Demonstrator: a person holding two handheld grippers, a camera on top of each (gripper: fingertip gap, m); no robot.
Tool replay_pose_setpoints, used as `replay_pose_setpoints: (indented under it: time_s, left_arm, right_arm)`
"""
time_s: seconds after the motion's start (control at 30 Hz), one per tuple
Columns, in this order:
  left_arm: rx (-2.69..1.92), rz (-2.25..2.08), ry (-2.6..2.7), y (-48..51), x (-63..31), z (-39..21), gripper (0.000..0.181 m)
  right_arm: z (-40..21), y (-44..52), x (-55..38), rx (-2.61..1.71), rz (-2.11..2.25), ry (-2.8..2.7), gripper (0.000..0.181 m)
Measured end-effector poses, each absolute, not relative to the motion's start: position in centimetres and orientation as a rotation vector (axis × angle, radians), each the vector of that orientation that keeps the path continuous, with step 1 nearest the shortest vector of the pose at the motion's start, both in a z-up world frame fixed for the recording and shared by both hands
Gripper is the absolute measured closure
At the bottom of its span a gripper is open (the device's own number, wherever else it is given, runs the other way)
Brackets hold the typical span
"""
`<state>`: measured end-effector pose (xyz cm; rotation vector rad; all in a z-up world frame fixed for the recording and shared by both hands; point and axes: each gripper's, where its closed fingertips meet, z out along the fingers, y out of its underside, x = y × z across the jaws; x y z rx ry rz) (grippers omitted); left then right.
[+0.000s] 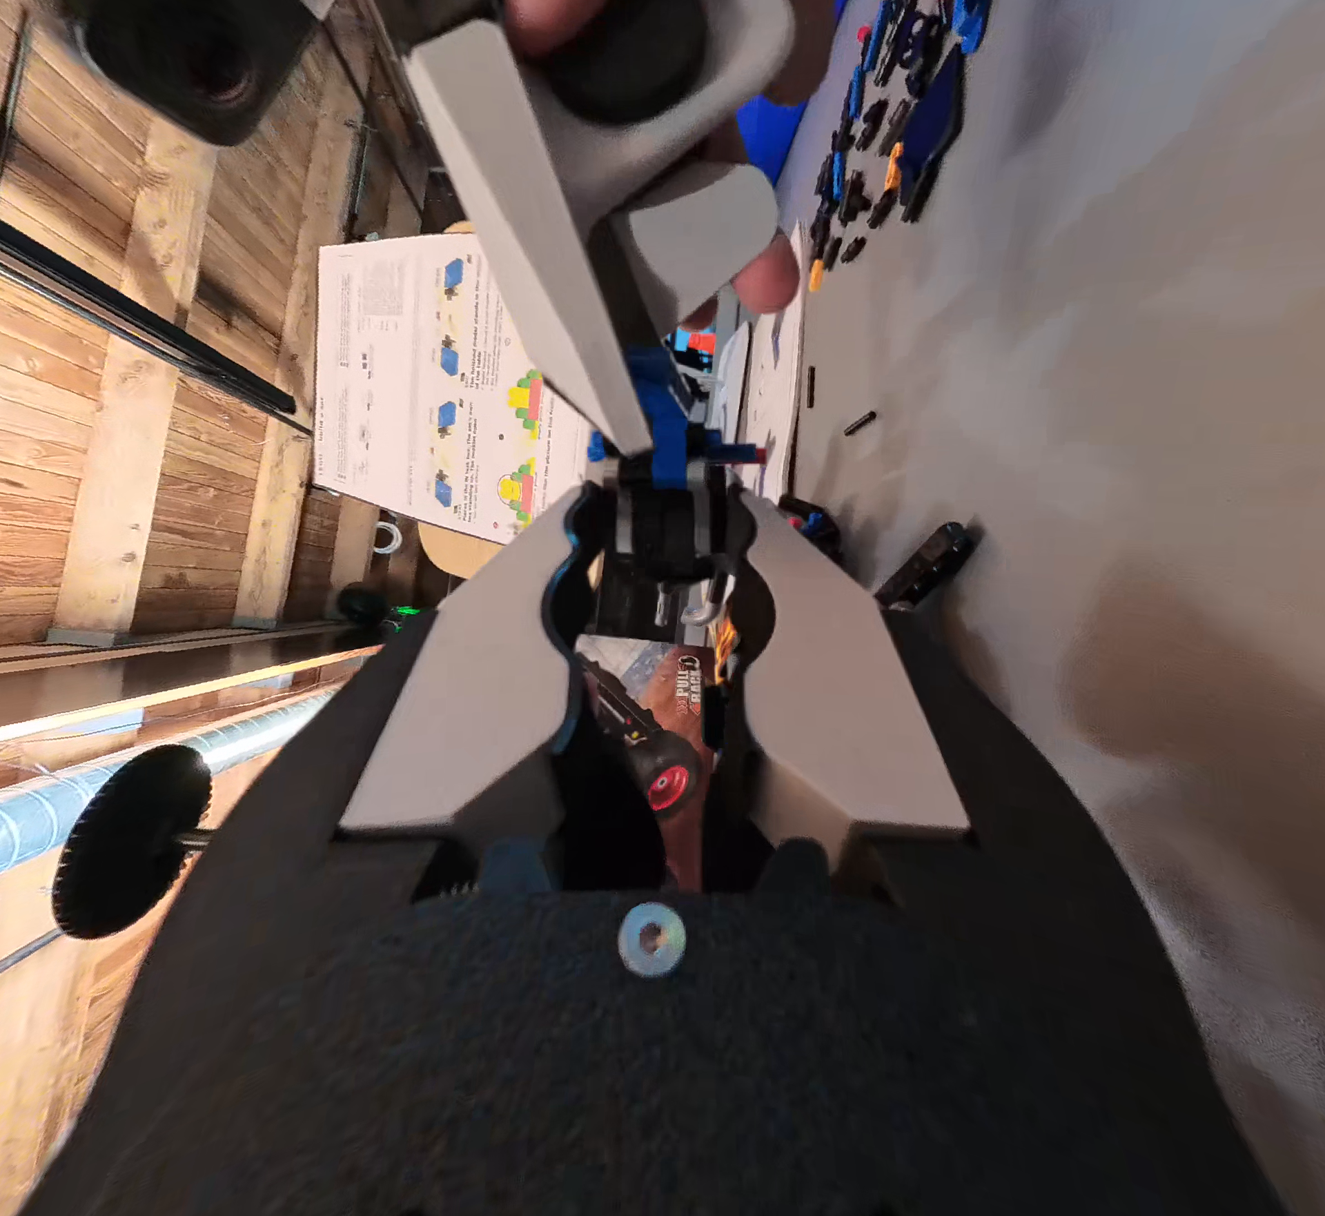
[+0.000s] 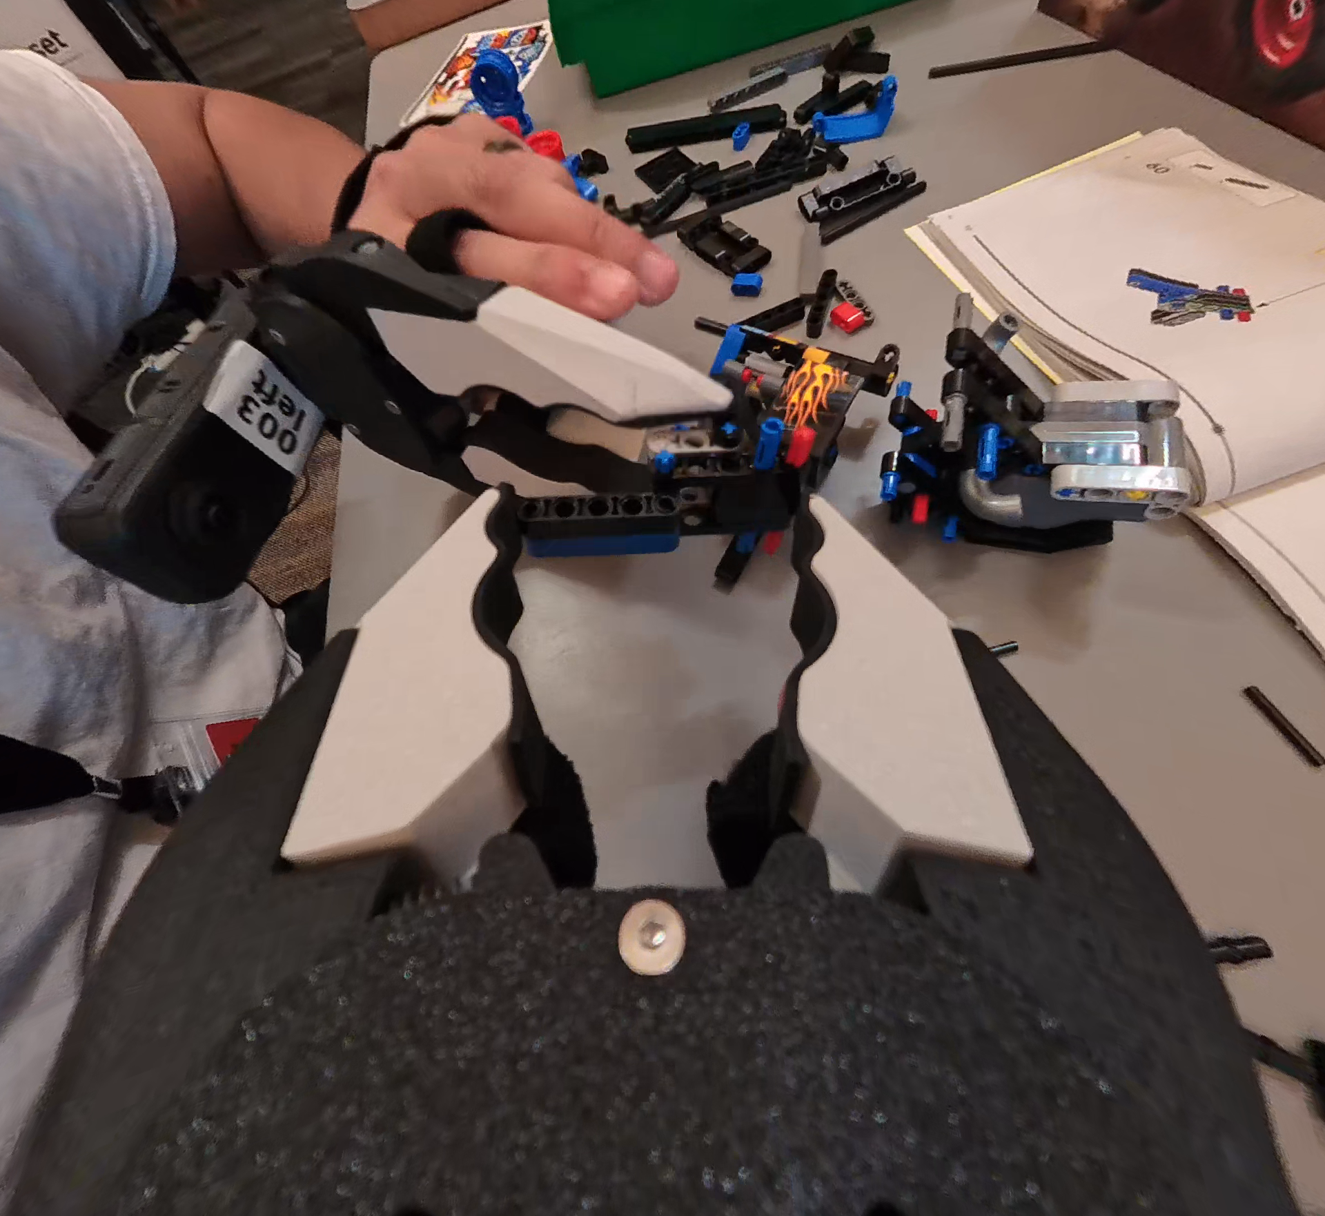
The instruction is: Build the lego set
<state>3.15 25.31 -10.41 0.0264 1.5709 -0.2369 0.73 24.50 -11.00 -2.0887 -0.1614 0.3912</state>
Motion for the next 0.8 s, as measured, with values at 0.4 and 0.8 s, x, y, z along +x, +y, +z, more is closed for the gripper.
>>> replay_pose_setpoints:
  time_s: [0.4,0.8]
  left_arm:
    - [0.015,-0.148,1.568,24.1,2.9,-10.8,0.128]
    - [0.015,-0.125,1.466,22.2,1.2,-9.2,0.149]
  right_arm:
    - [-10.7,24.1,1.8,-2.096,0.385,-0.094,0.106]
    - [-11.5,24.0,0.7,-2.132,0.400,-0.097,0.106]
